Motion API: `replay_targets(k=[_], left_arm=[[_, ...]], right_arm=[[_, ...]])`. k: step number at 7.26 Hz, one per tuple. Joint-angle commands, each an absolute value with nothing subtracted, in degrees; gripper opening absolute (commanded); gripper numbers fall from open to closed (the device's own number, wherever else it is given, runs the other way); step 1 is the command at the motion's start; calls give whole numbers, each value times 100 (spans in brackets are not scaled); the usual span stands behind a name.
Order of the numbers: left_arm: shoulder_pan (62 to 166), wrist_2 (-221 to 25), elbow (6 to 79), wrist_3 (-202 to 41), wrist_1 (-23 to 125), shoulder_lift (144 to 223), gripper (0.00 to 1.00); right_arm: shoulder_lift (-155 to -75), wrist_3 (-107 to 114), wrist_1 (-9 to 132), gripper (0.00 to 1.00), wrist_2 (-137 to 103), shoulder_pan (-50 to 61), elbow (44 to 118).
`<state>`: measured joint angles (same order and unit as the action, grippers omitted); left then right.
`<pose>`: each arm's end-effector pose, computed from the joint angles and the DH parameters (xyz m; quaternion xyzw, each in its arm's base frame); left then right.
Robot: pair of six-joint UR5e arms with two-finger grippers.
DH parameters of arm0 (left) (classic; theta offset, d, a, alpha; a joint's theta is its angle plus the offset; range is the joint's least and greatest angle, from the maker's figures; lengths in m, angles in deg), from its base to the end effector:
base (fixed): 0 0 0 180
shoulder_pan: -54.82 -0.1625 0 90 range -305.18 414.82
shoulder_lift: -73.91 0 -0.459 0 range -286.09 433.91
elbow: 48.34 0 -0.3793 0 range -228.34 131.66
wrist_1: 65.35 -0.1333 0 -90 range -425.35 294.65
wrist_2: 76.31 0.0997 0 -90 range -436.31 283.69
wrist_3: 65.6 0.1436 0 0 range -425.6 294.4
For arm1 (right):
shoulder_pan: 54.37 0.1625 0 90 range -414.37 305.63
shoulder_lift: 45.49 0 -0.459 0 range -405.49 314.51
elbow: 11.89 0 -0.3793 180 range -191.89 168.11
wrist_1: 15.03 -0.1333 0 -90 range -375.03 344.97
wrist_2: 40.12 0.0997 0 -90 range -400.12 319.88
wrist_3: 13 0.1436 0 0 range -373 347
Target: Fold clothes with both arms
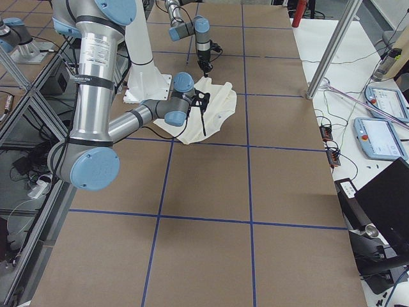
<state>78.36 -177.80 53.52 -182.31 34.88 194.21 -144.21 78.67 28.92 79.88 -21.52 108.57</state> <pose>0.5862 -0.3696 0.3111 -0.1019 0.4366 -0.3391 0.8271 -0.3325 -0.2879 0.4304 -0.0622 -0.5766 0.1001 0.8085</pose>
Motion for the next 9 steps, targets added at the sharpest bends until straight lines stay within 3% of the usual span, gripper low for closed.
replay_targets(k=[1,2,5,9], left_arm=[[8248,-17678,5265,-17700,3485,19458,0],[8450,-17616,5012,-17513,3572,19597,0],[9188,-17563,2802,-16767,4877,20764,0],[9463,-17152,718,-15887,6636,21749,0]], right_arm=[[-14402,7867,2892,100,7976,-2115,10782],[-14402,7867,2900,100,7967,-2098,10773],[-14402,7867,2900,100,7967,-2010,10738],[-14402,7875,2900,100,7967,-1939,10641]])
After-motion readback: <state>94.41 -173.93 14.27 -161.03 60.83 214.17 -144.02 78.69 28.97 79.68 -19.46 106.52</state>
